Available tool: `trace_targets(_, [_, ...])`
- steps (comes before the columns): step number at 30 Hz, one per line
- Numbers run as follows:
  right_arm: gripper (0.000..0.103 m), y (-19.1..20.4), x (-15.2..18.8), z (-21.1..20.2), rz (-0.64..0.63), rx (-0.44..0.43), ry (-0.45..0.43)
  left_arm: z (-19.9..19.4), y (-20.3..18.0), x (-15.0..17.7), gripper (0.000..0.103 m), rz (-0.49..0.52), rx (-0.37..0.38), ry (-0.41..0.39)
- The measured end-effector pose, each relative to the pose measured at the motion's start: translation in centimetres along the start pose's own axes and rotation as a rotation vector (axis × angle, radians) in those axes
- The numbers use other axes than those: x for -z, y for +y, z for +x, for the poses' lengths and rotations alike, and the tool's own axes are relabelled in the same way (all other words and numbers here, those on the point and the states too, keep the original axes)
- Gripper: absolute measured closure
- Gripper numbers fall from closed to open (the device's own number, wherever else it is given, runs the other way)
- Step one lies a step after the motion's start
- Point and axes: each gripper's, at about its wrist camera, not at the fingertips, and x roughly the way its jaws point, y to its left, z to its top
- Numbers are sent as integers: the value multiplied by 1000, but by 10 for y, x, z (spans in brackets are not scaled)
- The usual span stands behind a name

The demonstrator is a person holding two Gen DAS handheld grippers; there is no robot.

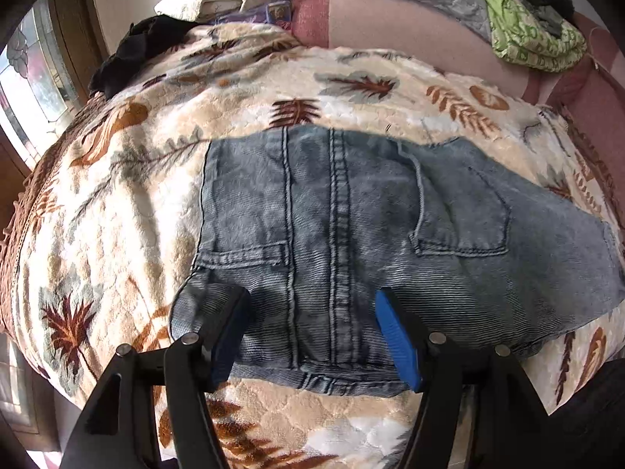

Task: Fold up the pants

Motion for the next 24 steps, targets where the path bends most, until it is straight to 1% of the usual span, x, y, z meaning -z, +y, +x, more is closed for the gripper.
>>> trace_targets(1, [25,-10,3,13,11,44,50,13,0,3,33,9,-3,58])
trace_targets(2, [25,-15,7,24,20,56,73,13,-1,5,32,27,-14,42])
trace_targets(3, [25,-12,8,21,-4,67,35,8,-3,5,32,38,-26,29])
trace_targets(5, [25,-1,8,17,-32,98,31,-1,-4,1,32,29,-16,17])
trace_targets(8, [25,11,6,6,-27,67,-20,-17,0,-6,32,0,15,-30])
trace_targets(10, [25,22,5,-1,-35,55,-65,-22,-1,-9,32,-9,9,-62])
trace_targets(11, [25,28,5,-3,-38,31,-82,-19,-1,-9,32,-8,0,-58])
trace_targets(12, [25,33,5,-4,-42,4,-97,-11,-1,-8,30,2,-13,-24])
trace_targets(13, [25,40,7,-4,-47,-26,-109,3,-3,-4,30,22,-33,40])
trace_targets(14, [25,47,9,-1,-46,-52,-114,15,-6,0,30,49,-41,86])
trace_targets(15, [25,53,10,5,-37,-76,-105,16,-8,6,28,62,-51,57])
trace_targets(16, [25,56,13,14,-29,-96,-78,13,-9,7,28,68,-62,35])
trace_targets(17, [25,58,17,24,-26,-99,-48,10,-10,6,28,66,-69,38])
trace_targets(20, [25,62,28,50,-40,-65,18,-5,-10,-3,28,39,-53,8])
trace_targets(22, [25,62,32,54,-40,-59,14,-20,-11,-8,28,33,-29,-40])
trace_targets(24, [25,61,32,52,-35,-66,6,-33,-13,-17,28,32,-23,-87])
